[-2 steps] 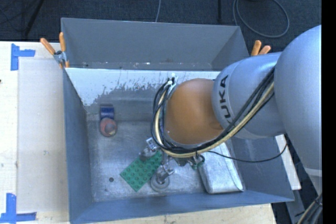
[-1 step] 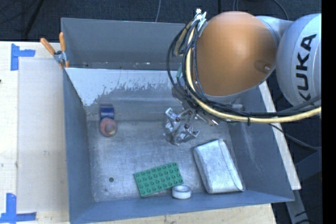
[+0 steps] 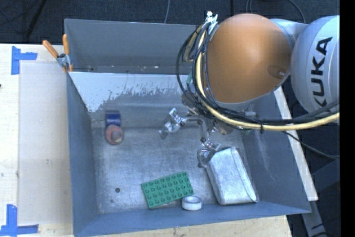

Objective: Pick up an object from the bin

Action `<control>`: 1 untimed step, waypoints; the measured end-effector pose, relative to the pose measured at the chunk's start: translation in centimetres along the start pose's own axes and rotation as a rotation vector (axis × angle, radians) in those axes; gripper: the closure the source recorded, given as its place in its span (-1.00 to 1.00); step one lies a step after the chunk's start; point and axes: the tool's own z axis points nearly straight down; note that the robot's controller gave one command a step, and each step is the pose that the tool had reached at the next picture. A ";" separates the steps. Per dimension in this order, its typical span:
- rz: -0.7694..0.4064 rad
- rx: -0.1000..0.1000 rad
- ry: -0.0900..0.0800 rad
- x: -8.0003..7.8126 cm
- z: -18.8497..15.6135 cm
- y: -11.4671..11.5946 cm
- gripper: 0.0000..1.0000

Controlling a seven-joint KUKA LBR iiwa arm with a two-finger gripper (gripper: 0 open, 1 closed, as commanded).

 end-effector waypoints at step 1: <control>-0.274 -0.006 0.007 3.7 12.7 0.5 -1.00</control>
Offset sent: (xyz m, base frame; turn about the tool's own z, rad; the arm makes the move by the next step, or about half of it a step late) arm -0.0275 -0.0232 -0.1239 -0.2751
